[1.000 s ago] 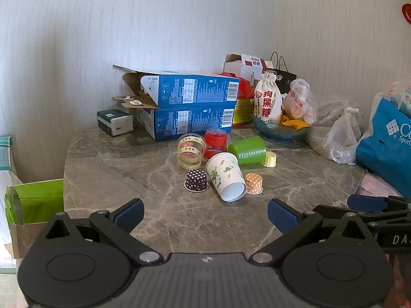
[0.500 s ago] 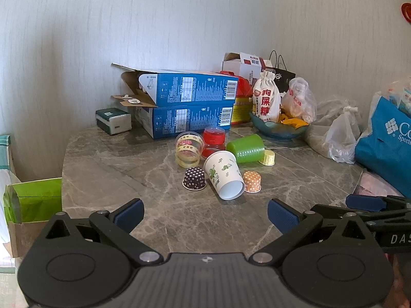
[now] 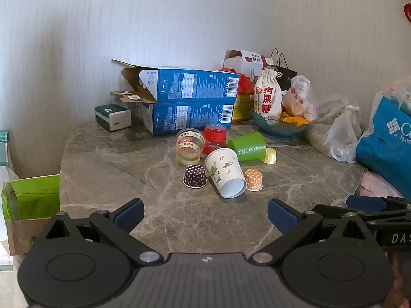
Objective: Flip cup upright
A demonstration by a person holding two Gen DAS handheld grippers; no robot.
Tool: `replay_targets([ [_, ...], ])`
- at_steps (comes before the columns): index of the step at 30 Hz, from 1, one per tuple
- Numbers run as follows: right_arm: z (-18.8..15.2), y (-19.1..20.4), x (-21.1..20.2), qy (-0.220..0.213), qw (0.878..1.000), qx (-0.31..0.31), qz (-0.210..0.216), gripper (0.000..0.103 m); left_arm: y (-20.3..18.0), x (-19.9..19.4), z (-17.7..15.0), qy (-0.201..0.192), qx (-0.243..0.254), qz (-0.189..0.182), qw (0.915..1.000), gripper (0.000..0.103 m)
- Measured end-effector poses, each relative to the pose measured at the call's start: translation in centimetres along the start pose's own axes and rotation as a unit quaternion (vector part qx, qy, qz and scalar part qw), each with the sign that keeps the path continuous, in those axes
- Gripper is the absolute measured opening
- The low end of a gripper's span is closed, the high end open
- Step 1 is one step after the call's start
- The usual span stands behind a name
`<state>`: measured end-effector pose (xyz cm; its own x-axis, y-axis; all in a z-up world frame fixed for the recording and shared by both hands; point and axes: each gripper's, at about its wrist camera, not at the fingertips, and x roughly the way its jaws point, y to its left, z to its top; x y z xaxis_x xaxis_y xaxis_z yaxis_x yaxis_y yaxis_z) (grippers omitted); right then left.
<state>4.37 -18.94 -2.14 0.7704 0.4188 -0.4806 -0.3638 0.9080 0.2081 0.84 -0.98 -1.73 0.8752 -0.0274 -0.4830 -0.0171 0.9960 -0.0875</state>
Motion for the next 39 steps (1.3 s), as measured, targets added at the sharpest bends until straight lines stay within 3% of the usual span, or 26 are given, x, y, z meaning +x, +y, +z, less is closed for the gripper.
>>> replay_targets([
  [17,0.9,-1.3,1.7,0.012,1.000,0.012,0.003,0.102,1.1,2.7,1.4,-0.006,-0.014,-0.029,0.9995,0.103],
  [22,1.4,-2.1,2.5,0.019,1.000,0.017,0.001,0.102,0.7,5.1,3.0,-0.001,0.030,-0.043,0.9986,0.103],
  [25,1.4,-3.2,3.0,0.023,1.000,0.019,0.002,0.102,0.3,7.5,4.8,0.021,0.073,-0.063,0.9951,0.103],
  [28,1.4,-4.8,3.7,0.037,0.998,0.042,0.002,0.102,-1.0,9.6,7.3,0.035,0.128,-0.094,0.9866,0.103],
  [31,1.6,-6.1,4.0,0.038,0.997,0.063,0.008,0.102,-3.7,11.9,9.6,0.057,0.215,-0.113,0.9684,0.103],
  [35,1.8,-7.3,4.6,0.043,0.996,0.080,0.008,0.102,-7.1,15.4,12.2,0.094,0.307,-0.143,0.9363,0.103],
  [39,1.8,-8.8,5.0,0.052,0.994,0.093,0.010,0.102,-9.4,19.6,14.2,0.124,0.375,-0.131,0.9093,0.103],
])
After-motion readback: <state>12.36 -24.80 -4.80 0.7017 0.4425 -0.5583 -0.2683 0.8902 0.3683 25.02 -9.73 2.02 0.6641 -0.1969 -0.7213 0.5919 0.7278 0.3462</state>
